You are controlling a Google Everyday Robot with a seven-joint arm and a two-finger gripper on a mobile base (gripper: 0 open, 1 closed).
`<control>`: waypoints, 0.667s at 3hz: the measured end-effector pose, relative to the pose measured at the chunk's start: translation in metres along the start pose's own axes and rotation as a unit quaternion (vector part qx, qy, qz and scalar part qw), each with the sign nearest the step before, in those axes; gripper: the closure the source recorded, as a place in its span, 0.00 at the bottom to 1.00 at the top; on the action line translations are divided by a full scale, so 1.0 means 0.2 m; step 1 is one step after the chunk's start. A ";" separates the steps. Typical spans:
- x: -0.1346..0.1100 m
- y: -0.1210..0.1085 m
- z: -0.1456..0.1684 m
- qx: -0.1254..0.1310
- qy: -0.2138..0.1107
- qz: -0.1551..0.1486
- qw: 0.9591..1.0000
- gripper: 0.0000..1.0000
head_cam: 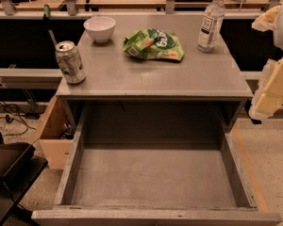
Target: Move blue plastic bottle near 7up can
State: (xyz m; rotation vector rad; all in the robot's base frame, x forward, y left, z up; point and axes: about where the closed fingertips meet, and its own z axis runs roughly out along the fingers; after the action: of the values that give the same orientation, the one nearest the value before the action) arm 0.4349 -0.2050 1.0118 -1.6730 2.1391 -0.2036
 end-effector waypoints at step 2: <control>-0.01 -0.06 0.02 0.023 -0.031 0.024 0.999 0.00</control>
Offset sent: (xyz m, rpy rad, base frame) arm 0.0717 -0.0145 0.0042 0.3611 -0.2782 -0.1794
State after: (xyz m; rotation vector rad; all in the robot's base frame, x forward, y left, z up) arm 0.4478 -0.2058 1.0120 -1.5798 2.1115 -0.1838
